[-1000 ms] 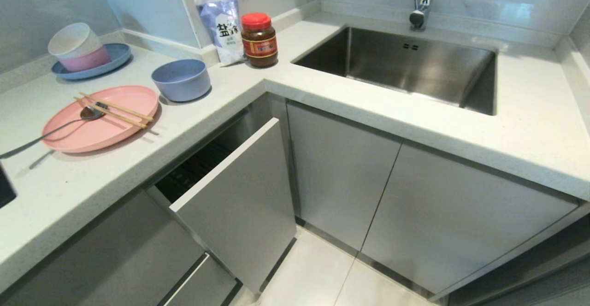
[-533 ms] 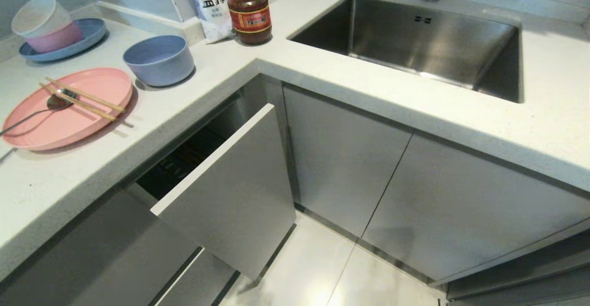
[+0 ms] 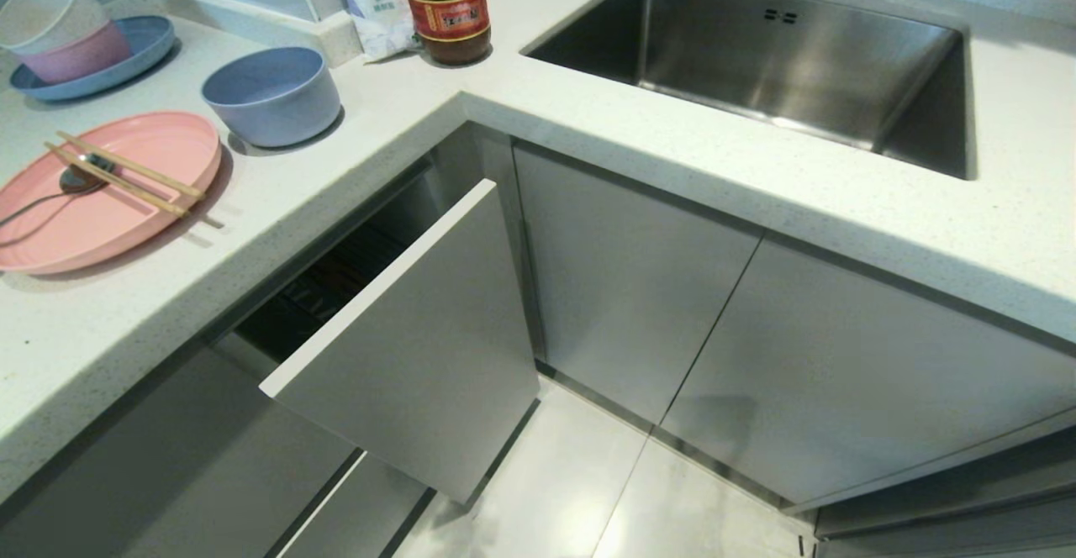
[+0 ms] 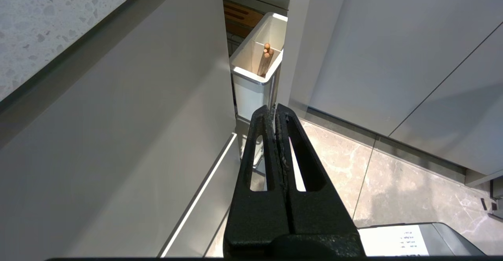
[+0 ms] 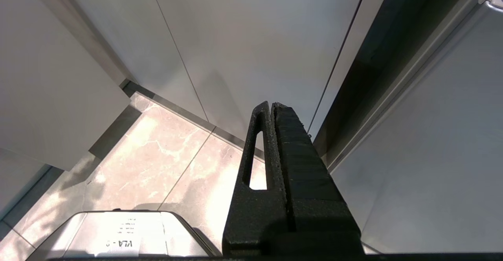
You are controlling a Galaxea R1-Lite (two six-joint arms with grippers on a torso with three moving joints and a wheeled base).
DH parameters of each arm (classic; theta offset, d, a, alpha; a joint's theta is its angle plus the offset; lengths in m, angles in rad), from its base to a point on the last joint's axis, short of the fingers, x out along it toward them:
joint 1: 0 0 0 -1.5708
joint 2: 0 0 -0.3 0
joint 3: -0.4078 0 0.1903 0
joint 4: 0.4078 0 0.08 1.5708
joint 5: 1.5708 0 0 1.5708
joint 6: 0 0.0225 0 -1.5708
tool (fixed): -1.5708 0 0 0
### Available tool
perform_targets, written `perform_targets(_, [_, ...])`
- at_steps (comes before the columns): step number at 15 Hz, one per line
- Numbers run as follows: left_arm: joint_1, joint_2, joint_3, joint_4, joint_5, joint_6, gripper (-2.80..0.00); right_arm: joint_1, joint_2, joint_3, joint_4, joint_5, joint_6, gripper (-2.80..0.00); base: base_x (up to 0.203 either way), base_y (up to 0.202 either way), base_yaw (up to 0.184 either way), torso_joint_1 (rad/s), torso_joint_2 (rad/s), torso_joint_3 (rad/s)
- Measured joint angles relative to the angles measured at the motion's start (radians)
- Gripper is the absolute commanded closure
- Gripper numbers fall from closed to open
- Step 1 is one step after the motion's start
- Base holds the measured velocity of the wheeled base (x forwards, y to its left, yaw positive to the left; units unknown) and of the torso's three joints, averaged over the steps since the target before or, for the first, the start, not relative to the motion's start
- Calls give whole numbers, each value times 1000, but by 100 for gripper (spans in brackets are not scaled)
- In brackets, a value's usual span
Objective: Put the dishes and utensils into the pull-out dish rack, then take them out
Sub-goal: Open the cupboard
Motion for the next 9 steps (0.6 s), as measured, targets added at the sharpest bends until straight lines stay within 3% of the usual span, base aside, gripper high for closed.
perform_targets(6, [0,0,-1,-58,-6,4,0,0,0,0,0,0,0,0,0,0,0,0,0,0])
perform_targets(9, [0,0,-112,-32,-25,4,0,0,0,0,0,0,0,0,0,0,0,0,0,0])
